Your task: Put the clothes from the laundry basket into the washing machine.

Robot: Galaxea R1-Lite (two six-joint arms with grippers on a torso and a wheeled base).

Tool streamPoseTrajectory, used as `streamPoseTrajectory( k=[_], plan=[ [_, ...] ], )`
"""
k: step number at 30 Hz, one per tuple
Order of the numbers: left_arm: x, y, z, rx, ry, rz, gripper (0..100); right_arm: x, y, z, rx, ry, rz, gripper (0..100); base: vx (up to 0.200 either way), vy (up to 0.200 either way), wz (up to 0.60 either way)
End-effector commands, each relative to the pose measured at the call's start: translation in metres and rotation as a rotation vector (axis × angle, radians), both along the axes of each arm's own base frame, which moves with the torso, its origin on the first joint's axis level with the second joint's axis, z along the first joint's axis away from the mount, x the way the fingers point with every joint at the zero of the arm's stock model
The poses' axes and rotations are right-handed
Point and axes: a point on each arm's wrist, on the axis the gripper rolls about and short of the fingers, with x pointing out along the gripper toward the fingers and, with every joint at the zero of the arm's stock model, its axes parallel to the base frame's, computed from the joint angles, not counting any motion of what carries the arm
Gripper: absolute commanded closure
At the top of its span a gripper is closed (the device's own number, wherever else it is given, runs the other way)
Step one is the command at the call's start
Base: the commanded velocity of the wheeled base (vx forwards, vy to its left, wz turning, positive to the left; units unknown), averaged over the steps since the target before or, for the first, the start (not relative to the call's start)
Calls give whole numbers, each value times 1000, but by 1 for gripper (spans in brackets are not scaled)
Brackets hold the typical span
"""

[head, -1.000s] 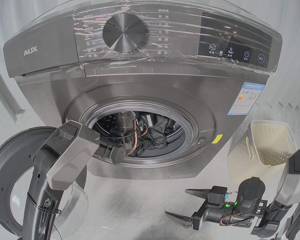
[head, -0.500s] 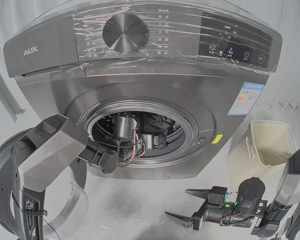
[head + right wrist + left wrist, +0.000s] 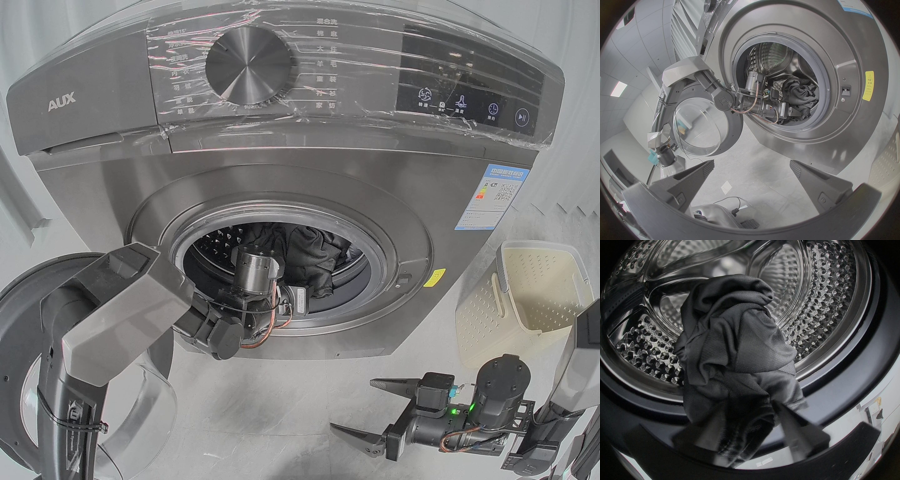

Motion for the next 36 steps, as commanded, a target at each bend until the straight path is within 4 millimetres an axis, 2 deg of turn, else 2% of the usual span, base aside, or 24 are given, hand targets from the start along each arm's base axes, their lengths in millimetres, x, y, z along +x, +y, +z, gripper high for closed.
streamPoseTrajectory(
  k=[1,5,11,17,25,31,36],
  plan=[
    [10,-6,-7,-24,-31,2,100,0,0,0,1,-1,1,0,0,0,0],
    [16,-9,4,-59,-78,4,100,0,0,0,2,-2,1,0,0,0,0],
    [34,-9,31,-159,-193,47,100,0,1,-1,-2,1,1,0,0,0,0],
    [56,-12,35,-231,-315,88,100,0,1,-1,-2,1,1,0,0,0,0],
    [67,-17,57,-327,-422,113,100,1,2,0,2,-2,2,0,0,0,0],
    [73,-21,45,-335,-433,111,100,0,1,-1,0,0,2,0,0,0,0],
    [79,-25,54,-351,-464,106,100,0,2,0,2,-2,5,0,0,0,0]
  ],
)
